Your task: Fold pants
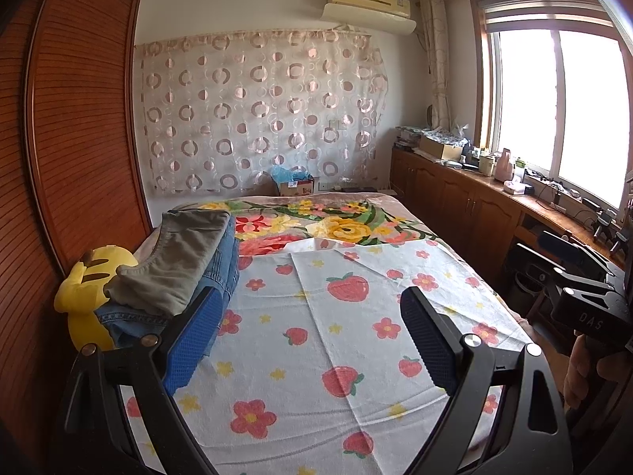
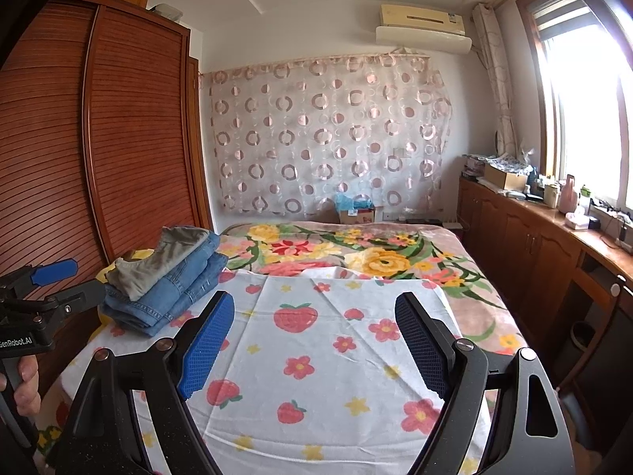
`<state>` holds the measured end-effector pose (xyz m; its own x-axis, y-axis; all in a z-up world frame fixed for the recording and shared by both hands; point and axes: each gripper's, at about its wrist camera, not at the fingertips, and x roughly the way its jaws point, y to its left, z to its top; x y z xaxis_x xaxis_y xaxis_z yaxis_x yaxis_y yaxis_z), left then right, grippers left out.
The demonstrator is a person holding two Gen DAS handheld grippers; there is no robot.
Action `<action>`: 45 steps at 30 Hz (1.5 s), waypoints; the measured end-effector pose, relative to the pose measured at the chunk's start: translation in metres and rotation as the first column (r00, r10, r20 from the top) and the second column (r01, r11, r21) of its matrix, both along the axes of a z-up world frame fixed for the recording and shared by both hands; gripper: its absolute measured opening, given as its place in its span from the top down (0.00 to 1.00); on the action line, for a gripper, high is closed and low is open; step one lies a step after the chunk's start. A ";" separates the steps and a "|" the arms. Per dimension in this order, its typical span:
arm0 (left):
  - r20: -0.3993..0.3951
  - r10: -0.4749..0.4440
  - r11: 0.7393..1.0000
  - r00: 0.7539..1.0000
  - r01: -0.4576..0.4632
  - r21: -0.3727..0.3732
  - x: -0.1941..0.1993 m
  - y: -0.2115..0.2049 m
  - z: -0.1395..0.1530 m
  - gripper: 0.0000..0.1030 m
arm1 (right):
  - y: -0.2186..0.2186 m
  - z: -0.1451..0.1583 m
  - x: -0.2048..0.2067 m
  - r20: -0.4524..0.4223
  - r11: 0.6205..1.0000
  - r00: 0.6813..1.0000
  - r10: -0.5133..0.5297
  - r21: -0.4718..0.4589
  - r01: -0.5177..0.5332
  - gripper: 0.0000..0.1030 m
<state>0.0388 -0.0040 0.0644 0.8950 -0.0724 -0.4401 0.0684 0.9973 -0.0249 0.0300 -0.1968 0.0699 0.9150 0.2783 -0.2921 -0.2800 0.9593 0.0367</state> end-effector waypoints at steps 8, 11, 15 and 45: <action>0.000 0.002 1.000 1.000 -0.002 0.001 0.001 0.000 0.000 0.11 | -0.001 0.001 0.001 0.002 1.000 1.000 -0.001 0.001 0.001 0.18; 0.000 0.002 1.000 1.000 -0.002 0.001 0.000 0.001 0.000 0.11 | -0.002 0.001 0.002 0.003 1.000 1.000 0.001 0.000 -0.001 0.18; -0.001 0.003 1.000 1.000 -0.003 0.001 0.000 0.001 0.001 0.11 | -0.002 0.001 0.002 0.002 1.000 1.000 0.002 0.001 -0.002 0.18; -0.001 0.004 1.000 1.000 -0.004 0.002 0.000 0.000 0.002 0.11 | -0.002 0.000 0.002 0.005 1.000 1.000 0.003 -0.002 -0.003 0.18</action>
<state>0.0390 -0.0042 0.0666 0.8949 -0.0676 -0.4411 0.0641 0.9977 -0.0228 0.0319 -0.1985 0.0703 0.9155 0.2808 -0.2883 -0.2833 0.9584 0.0337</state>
